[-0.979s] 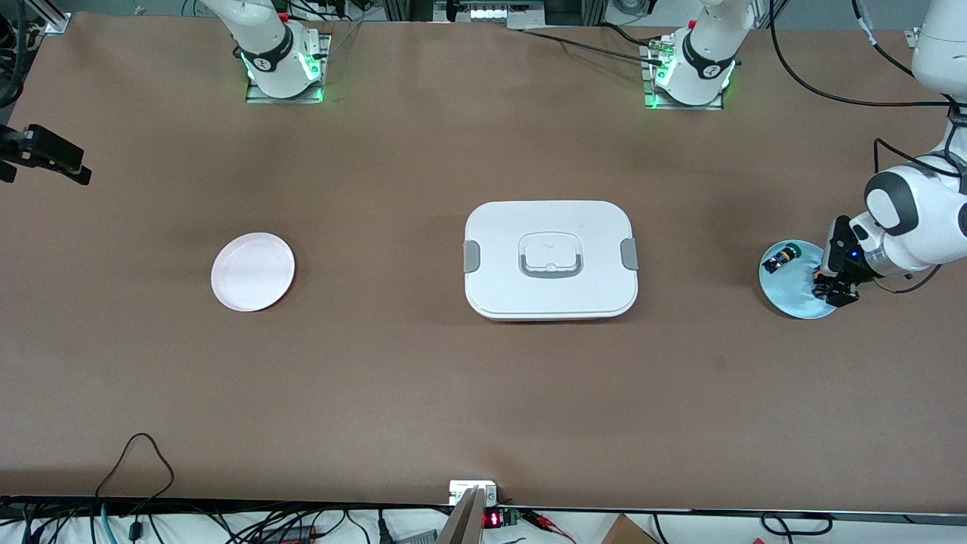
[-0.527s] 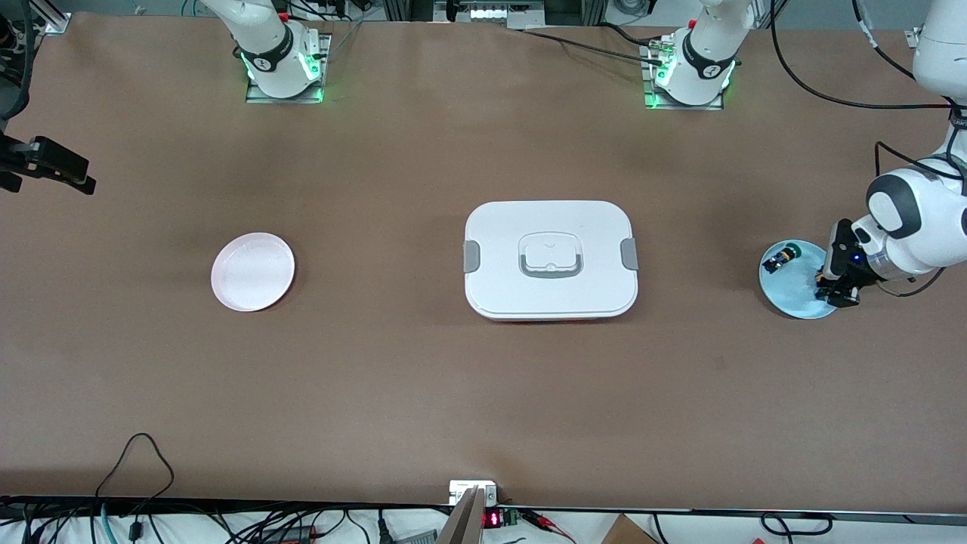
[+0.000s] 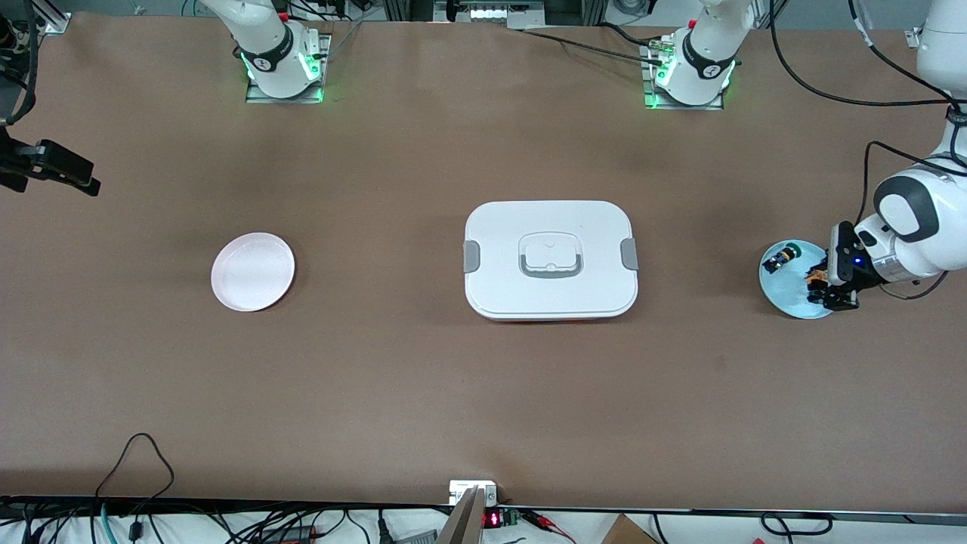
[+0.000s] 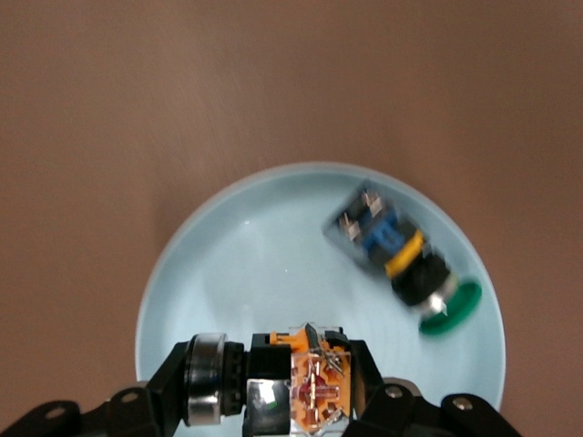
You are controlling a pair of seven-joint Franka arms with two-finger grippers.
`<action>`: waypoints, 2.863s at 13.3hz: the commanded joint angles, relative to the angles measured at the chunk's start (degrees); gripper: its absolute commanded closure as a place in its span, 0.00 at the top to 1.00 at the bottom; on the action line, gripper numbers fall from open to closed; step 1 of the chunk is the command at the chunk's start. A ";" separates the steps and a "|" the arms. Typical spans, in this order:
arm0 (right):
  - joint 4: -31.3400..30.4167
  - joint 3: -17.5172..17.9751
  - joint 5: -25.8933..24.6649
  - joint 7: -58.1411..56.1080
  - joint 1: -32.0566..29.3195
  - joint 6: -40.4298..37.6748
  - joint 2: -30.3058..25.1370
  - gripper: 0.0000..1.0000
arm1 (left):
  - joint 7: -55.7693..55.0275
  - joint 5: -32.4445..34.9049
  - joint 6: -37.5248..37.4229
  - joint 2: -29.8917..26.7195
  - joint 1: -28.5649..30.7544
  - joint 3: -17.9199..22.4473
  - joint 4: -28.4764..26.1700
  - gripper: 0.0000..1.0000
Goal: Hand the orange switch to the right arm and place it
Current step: 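Close the left gripper on the orange switch and lift it, then carry the orange switch with the left gripper while the right gripper approaches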
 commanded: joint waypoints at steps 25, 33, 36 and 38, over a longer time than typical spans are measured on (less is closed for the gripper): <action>-11.48 0.05 40.73 0.07 -4.00 4.28 6.30 1.00 | -34.44 -95.50 -7.00 -9.28 -45.04 -10.90 8.91 0.00; -26.52 0.05 78.64 1.64 -3.83 3.67 7.36 1.00 | -34.71 -104.03 8.14 -4.63 -58.67 -10.82 18.75 0.00; -27.68 0.05 81.41 3.32 -2.60 3.67 7.45 1.00 | -34.62 -105.89 10.60 -1.38 -61.14 -10.82 22.98 0.00; -28.29 0.05 81.41 3.41 -1.72 2.97 7.27 1.00 | -34.71 -105.89 11.67 0.03 -61.93 -10.82 24.83 0.00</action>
